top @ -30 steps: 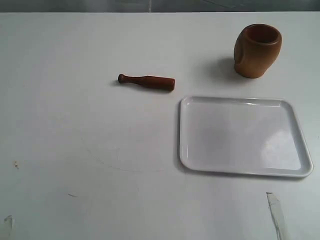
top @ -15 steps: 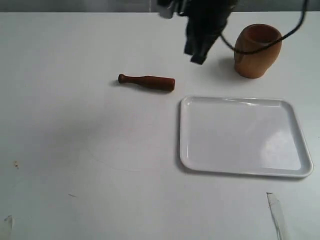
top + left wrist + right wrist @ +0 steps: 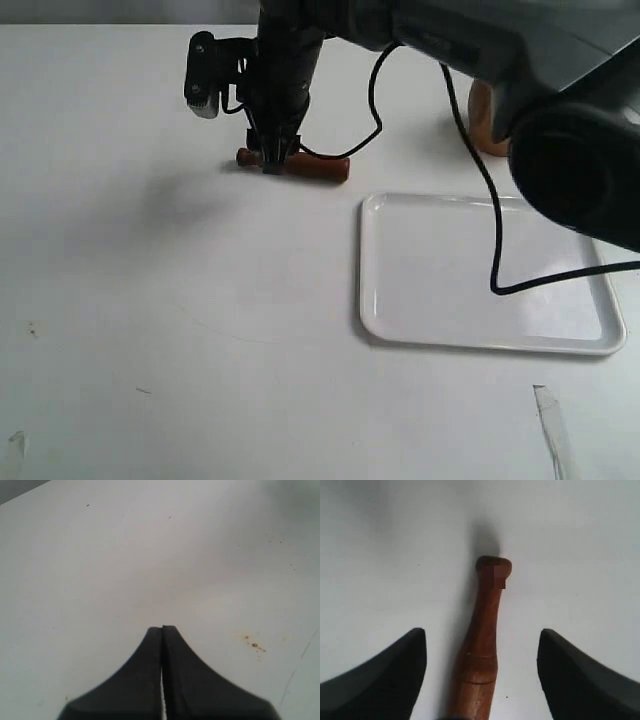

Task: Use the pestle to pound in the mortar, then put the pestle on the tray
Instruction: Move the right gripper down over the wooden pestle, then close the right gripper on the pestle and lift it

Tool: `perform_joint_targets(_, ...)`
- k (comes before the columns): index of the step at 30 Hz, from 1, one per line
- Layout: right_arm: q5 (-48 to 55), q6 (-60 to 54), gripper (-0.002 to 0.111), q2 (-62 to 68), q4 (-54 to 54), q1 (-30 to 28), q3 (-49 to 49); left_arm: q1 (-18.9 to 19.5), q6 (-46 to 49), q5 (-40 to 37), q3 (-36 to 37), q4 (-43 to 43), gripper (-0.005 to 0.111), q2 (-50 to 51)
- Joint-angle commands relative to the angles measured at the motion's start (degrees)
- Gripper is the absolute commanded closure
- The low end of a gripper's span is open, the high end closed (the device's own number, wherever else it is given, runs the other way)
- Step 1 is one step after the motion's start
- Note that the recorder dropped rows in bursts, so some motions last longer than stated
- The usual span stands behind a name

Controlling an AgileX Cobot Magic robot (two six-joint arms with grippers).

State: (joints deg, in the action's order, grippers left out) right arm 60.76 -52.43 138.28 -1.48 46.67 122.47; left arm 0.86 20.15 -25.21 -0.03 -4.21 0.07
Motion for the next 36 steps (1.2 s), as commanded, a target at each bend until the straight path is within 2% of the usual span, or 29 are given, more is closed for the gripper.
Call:
perform_joint_targets(1, 0.1, 0.2, 0.05, 2.6, 0.0, 0.1, 2.4, -0.4, -0.5, 0.2, 0.0, 0.4, 0.107, -0.1)
perform_joint_targets(10, -3.5, 3.5, 0.058, 5.5, 1.5, 0.1, 2.6, -0.4, -0.5, 0.2, 0.0, 0.4, 0.107, -0.1)
perform_joint_targets(16, -6.1, 5.8, 0.081, 6.6, 2.8, 0.1, 2.6, -0.4, -0.5, 0.2, 0.0, 0.4, 0.107, -0.1)
perform_joint_targets(21, -6.1, 6.3, 0.083, 8.4, 5.5, 0.1, 2.6, -0.4, -0.5, 0.2, 0.0, 0.4, 0.107, -0.1)
perform_joint_targets(24, -8.9, 6.3, 0.108, 7.9, 6.8, 0.1, 2.6, -0.4, -0.5, 0.2, 0.0, 0.4, 0.107, -0.1)
perform_joint_targets(27, -13.3, 8.7, 0.108, 5.4, 6.4, 0.1, 2.6, -0.4, -0.5, 0.2, 0.0, 0.4, 0.107, -0.1)
perform_joint_targets(32, -27.0, 23.8, 0.108, -2.0, 3.5, -2.1, 2.6, -0.4, -0.5, 0.2, 0.0, 0.4, 0.107, -0.1)
perform_joint_targets(34, -29.3, 33.4, 0.108, -4.9, 5.3, -4.1, 2.6, -0.4, -0.5, 0.2, 0.0, 0.4, 0.107, -0.1)
perform_joint_targets(36, -28.0, 40.8, 0.108, -7.0, 14.1, -5.0, 2.6, -0.4, -0.5, 0.2, 0.0, 0.4, 0.107, -0.1)
